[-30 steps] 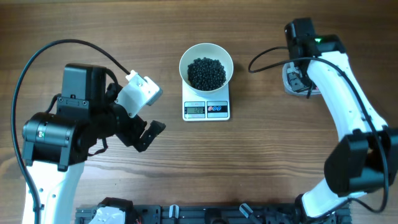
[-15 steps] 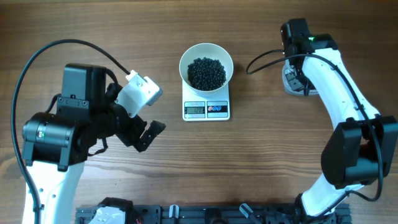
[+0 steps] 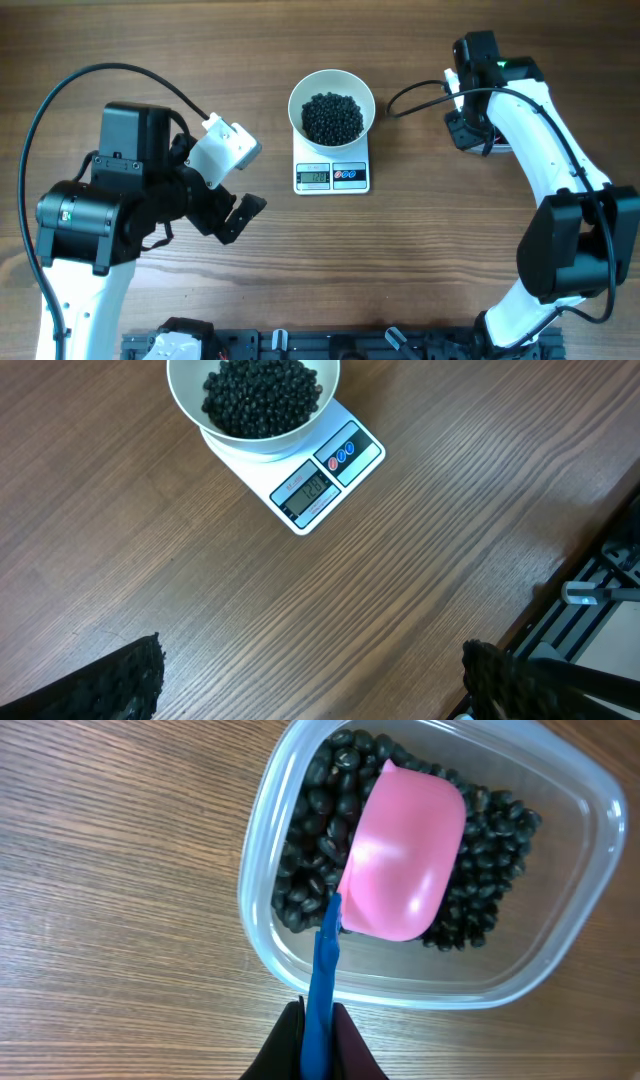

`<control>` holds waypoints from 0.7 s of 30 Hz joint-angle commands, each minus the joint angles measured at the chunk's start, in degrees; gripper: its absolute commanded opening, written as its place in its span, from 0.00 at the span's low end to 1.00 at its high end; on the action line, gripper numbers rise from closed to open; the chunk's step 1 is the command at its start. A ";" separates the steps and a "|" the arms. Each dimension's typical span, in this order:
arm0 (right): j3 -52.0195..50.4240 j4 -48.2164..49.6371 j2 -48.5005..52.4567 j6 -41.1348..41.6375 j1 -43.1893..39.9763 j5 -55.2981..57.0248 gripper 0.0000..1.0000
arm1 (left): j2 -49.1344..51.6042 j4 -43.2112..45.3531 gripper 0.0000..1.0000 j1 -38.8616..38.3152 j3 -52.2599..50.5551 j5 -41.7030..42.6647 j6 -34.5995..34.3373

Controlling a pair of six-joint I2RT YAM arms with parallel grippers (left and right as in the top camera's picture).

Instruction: Scoop item into bowl and weigh 150g on scale

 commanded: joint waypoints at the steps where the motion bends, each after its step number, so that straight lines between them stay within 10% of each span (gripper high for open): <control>1: -0.50 0.07 1.27 1.79 0.13 -7.08 0.04 | -0.22 -0.02 1.00 0.42 0.90 0.68 0.68; 21: -0.44 -1.25 -0.13 3.50 -11.76 -26.53 0.04 | -0.22 -0.04 1.00 0.42 0.90 0.68 0.66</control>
